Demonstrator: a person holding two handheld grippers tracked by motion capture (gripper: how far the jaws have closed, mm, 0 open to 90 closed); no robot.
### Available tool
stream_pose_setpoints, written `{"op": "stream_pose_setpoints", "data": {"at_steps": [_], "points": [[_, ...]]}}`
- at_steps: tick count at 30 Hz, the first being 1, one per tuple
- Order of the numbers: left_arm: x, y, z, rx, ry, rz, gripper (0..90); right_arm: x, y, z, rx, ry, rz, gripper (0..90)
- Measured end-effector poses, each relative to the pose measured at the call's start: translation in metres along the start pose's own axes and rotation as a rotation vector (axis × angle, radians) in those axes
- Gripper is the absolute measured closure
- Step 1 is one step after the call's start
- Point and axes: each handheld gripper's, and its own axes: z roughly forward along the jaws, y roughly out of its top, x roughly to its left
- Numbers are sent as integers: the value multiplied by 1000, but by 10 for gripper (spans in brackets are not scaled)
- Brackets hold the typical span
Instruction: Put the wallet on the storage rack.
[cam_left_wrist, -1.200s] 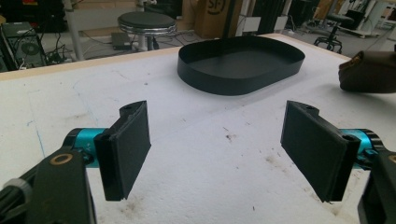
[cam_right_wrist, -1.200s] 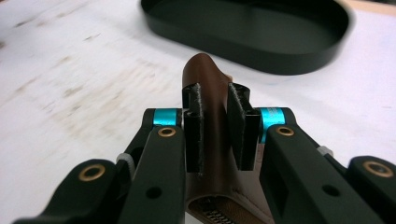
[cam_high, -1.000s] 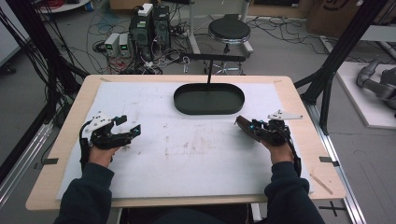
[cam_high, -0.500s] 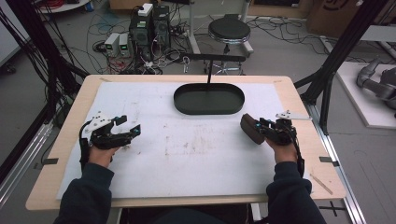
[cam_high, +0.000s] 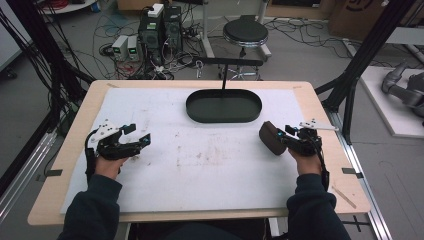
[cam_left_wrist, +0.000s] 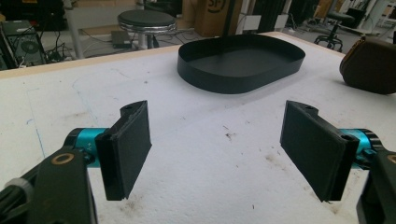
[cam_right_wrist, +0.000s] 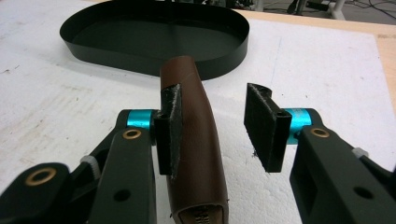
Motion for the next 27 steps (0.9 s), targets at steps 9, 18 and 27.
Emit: {"op": "stream_pose_setpoints", "data": {"at_steps": [9, 18, 27], "points": [[1, 0, 0, -3, 1, -10, 245, 4, 1, -2, -15, -13, -19, 490], [0, 0, 0, -2, -3, -10, 246, 2, -2, 5, -1, -3, -66, 324], [0, -1, 1, 4, -9, 2, 245, 5, -8, 25, 103, 47, -160, 393]]}}
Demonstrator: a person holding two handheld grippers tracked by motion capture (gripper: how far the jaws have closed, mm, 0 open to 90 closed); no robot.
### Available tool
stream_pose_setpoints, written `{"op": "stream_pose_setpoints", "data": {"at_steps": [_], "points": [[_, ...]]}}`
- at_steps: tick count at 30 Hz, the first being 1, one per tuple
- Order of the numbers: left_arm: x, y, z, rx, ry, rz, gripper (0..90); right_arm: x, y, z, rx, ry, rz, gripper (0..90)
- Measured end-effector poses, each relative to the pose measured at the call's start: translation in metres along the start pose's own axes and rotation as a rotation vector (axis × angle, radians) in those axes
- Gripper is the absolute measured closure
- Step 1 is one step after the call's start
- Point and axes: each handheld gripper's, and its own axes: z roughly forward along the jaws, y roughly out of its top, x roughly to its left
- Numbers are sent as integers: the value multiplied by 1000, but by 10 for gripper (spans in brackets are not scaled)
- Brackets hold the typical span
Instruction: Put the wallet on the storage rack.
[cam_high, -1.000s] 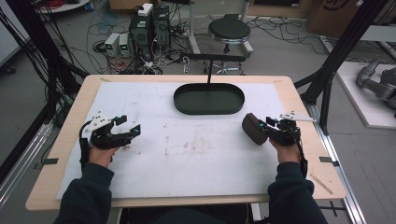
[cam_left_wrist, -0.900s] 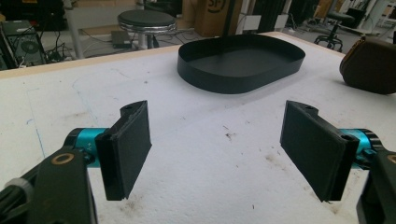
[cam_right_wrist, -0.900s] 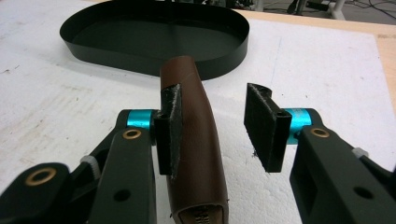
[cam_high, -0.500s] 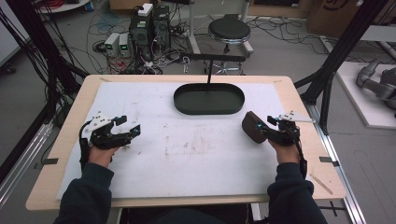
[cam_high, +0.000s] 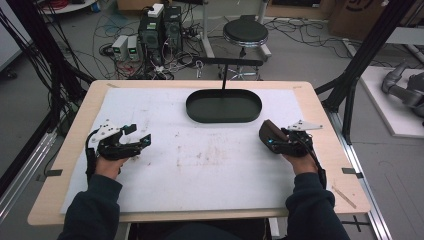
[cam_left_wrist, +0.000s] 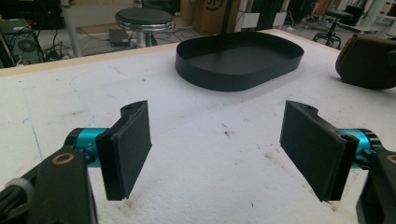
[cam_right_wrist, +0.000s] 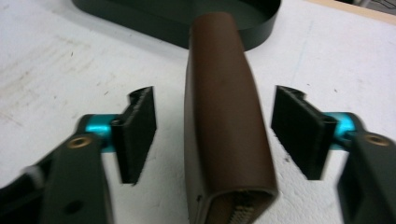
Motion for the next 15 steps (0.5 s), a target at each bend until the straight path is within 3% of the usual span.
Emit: {"op": "stream_pose_setpoints", "data": {"at_steps": [1, 2, 6, 9, 15], "points": [[0, 0, 0, 0, -3, 2, 245, 3, 2, -2, -6, 3, -41, 559], [0, 0, 0, 1, -3, 6, 245, 5, 3, -3, -15, 9, -50, 613], [0, -1, 1, -1, 3, 15, 233, 10, 8, -7, -22, 8, -84, 637], [0, -1, 1, -9, 12, 16, 215, 17, 17, -8, -60, 54, -67, 640], [1, -1, 1, -10, 19, 21, 201, 29, 34, -1, -88, 101, -89, 640]]}}
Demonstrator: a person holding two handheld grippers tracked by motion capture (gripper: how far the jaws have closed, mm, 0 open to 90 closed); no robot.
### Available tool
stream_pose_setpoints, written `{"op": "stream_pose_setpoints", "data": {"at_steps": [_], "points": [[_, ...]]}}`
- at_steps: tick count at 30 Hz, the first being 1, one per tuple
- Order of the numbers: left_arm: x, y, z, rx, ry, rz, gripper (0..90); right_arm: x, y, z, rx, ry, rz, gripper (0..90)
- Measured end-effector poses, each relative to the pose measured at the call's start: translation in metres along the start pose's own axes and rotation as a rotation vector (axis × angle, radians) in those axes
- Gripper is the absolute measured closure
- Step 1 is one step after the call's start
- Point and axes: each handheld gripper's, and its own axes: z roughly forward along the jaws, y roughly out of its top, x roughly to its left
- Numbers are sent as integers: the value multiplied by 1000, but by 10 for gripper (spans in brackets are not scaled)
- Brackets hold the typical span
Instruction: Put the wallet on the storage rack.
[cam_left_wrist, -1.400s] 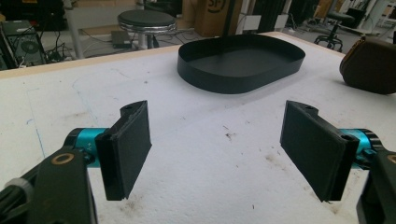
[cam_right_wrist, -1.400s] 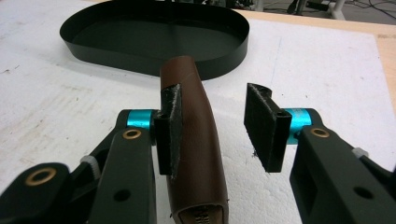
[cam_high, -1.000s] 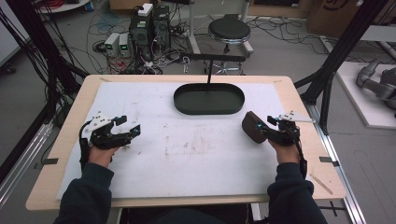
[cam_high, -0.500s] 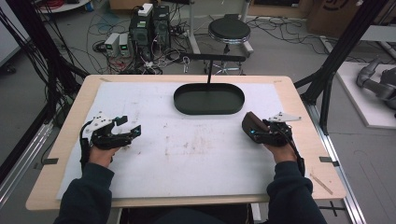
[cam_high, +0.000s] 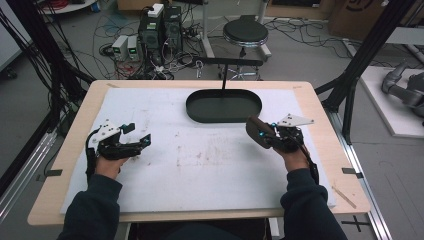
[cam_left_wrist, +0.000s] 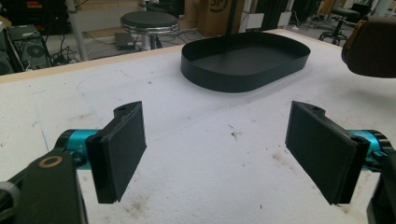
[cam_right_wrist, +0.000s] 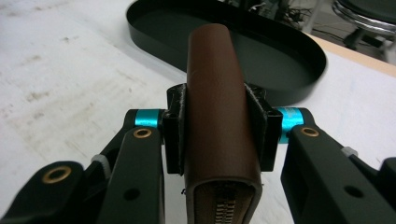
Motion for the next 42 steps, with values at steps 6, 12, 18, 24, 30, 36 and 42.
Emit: {"op": "stream_pose_setpoints", "data": {"at_steps": [6, 12, 18, 24, 30, 36, 42], "points": [[0, 0, 1, 2, -10, 10, 201, 3, 29, 24, -24, 25, -19, 642], [0, -1, 1, 1, -12, 13, 201, 1, 56, 46, -40, 48, -24, 642], [1, 0, 0, -2, -20, 8, 201, -4, 84, 88, -31, 44, -18, 641], [2, 0, 0, -6, -21, 3, 201, -9, 90, 123, -8, 28, 23, 641], [3, 0, 0, -8, -22, -2, 201, -9, 91, 151, 5, 45, 73, 640], [3, 0, 0, -8, -25, -1, 202, -7, 89, 169, 29, 76, 120, 638], [3, 0, -1, -7, -22, -3, 202, -13, 83, 175, 68, 27, 145, 596]]}}
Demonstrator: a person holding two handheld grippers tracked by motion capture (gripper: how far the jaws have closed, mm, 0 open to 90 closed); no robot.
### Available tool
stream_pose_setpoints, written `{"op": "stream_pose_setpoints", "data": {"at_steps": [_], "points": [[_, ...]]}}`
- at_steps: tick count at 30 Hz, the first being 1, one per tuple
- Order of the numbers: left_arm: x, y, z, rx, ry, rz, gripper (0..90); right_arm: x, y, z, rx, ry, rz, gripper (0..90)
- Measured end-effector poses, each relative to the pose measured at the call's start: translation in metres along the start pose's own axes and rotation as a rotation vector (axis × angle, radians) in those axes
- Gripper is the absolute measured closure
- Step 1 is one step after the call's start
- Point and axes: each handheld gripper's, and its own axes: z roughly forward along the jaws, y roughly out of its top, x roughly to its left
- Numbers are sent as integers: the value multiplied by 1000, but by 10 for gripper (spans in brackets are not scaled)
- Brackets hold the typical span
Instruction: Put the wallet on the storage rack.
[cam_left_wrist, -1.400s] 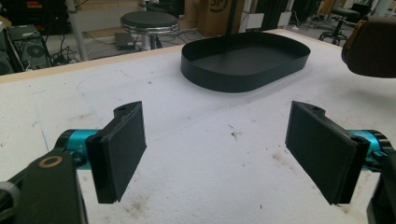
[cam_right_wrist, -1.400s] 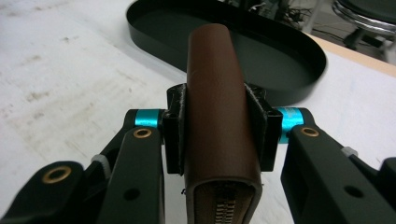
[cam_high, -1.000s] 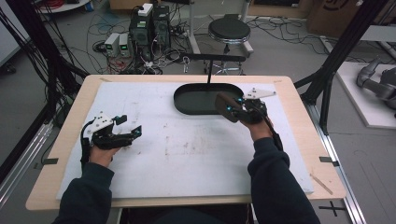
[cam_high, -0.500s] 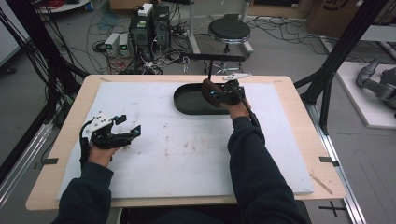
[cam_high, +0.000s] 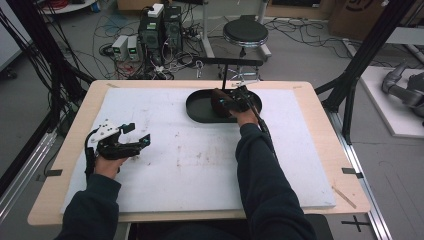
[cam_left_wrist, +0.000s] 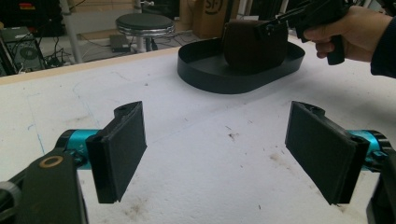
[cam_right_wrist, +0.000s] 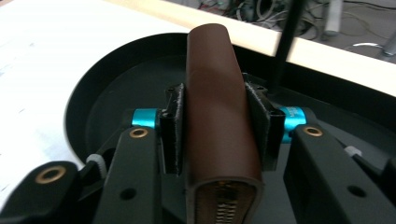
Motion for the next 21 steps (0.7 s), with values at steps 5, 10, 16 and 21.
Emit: {"op": "stream_pose_setpoints", "data": {"at_steps": [5, 10, 16, 21], "points": [[0, 0, 0, 2, 1, 2, 202, -3, 3, -7, -26, -77, -23, 514], [-1, 0, 0, 4, 3, 0, 203, -15, 5, -27, -34, -115, -12, 466], [-2, 0, 0, 8, 2, 5, 202, -22, 2, -55, -62, -111, -45, 456], [-2, 1, -1, -10, 20, 45, 209, -23, -5, -89, -58, -115, -113, 422]]}}
